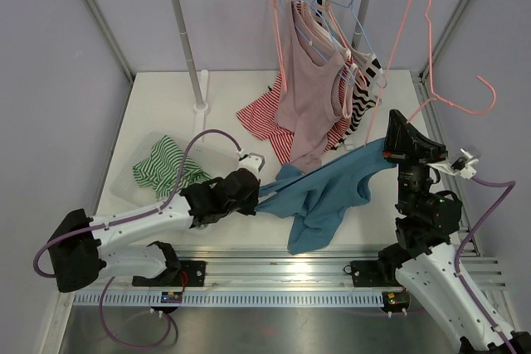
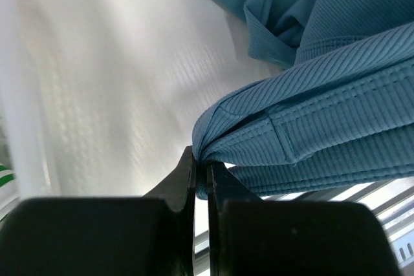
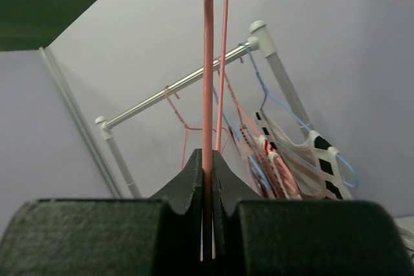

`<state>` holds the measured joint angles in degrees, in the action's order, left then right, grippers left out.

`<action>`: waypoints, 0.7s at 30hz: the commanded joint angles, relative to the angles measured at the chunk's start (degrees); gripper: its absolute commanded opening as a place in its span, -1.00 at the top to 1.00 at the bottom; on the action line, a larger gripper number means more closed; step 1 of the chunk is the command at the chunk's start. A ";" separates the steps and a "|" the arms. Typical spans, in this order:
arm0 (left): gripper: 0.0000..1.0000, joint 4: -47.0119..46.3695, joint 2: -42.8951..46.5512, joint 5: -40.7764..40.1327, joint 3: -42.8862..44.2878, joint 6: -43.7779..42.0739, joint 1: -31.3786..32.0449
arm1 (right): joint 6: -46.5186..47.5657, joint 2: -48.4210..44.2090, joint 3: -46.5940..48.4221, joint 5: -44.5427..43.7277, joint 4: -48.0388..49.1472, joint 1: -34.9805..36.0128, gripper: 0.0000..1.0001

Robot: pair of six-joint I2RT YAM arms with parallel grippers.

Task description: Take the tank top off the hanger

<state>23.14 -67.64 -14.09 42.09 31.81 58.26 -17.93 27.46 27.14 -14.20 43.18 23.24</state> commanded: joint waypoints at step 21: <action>1.00 5.60 17.10 -9.74 -5.18 2.03 -0.08 | 4.59 8.83 29.65 8.47 -41.51 -0.22 1.00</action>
<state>29.95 -51.35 -22.98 34.63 35.14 58.28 -10.92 34.52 56.05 -9.26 4.51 23.20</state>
